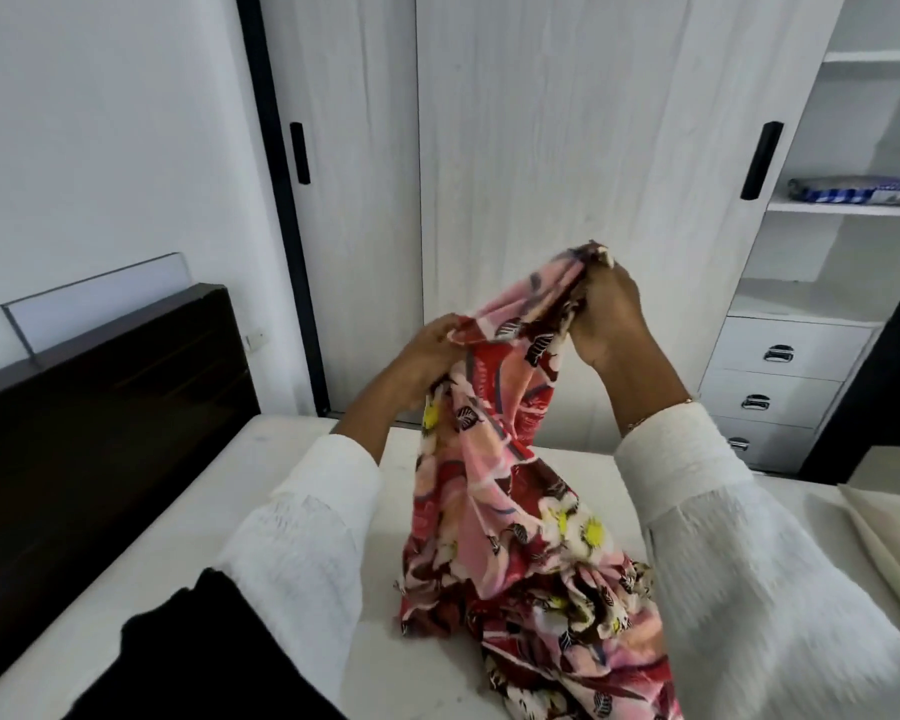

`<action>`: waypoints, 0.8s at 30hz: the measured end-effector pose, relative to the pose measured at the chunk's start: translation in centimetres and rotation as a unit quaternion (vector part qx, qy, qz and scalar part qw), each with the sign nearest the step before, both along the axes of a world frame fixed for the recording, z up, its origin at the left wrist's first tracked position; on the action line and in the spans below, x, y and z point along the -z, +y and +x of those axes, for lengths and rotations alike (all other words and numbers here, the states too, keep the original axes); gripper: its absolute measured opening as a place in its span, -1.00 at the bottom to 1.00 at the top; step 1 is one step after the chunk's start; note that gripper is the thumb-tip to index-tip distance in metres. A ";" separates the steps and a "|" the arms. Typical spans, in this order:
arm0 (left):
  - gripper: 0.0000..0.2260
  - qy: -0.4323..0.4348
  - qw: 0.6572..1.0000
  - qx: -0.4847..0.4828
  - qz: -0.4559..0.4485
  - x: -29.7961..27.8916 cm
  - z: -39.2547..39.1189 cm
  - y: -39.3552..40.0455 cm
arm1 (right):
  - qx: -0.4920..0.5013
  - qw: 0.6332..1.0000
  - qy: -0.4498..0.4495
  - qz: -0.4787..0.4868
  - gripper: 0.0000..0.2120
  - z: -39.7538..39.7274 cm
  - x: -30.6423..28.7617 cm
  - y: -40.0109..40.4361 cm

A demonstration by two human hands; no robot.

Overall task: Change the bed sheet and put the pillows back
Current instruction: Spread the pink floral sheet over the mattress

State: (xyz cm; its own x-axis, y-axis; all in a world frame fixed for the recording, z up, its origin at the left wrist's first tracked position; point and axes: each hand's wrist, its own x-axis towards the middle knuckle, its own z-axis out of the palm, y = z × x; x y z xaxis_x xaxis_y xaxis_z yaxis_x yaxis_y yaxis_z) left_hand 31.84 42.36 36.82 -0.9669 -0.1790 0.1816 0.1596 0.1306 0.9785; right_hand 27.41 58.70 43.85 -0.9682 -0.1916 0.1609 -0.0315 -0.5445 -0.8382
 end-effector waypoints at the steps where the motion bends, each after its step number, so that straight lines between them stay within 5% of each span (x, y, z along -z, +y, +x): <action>1: -0.84 -0.030 0.998 0.040 -0.046 0.6 0.5 0.0 | 0.011 0.999 -0.015 -0.029 -0.69 -0.1 0.0 0.4; 5: -0.63 -0.252 0.877 0.156 -0.379 5.0 1.3 -0.3 | -0.001 0.993 -0.054 -0.109 -0.72 -0.6 -0.1 1.8; 9: -0.69 -0.263 0.796 0.013 -0.545 7.0 1.4 -2.0 | 0.029 0.997 -0.025 -0.063 -0.76 -1.3 -0.6 3.3; 10: -0.69 -0.222 0.801 -0.069 -0.551 6.3 1.5 -2.4 | 0.052 0.998 0.030 0.002 -0.76 -1.5 -0.3 3.4; 12: -0.68 -0.092 0.864 -0.186 -0.459 3.1 1.4 -2.0 | 0.033 0.965 0.164 0.199 -0.62 -1.3 1.1 2.8; 14: -0.71 0.073 0.905 -0.196 -0.370 -1.4 1.1 0.0 | -0.060 0.877 0.248 0.407 -0.40 -0.5 2.7 1.3; 16: -0.83 0.180 0.884 -0.185 -0.390 -5.4 0.9 2.2 | -0.068 0.795 0.296 0.526 -0.49 0.0 3.5 -0.4; 18: -0.79 0.206 0.859 -0.173 -0.436 -7.6 0.7 2.9 | 0.056 0.780 0.316 0.538 -0.74 0.1 2.9 -1.3; 20: -0.70 0.173 0.865 -0.152 -0.446 -7.4 1.0 1.8 | 0.165 0.799 0.318 0.484 -0.74 -0.4 1.7 -1.2; 22: -0.66 0.096 0.884 -0.141 -0.436 -5.4 1.2 0.9 | 0.214 0.833 0.302 0.411 -0.78 -0.9 0.5 -0.5; 24: -0.72 -0.038 0.865 -0.128 -0.484 -2.1 0.8 0.7 | 0.195 0.867 0.311 0.338 -0.80 -0.9 -0.4 -0.1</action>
State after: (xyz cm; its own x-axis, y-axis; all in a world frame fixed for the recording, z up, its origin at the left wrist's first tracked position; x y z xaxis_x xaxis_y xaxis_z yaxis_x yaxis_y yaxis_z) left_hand 32.62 43.04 38.96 -0.9342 -0.1882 0.3030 -0.0559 0.9163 0.3966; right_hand 26.51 58.62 44.22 -0.7468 -0.1243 0.6533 -0.6629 0.2178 -0.7163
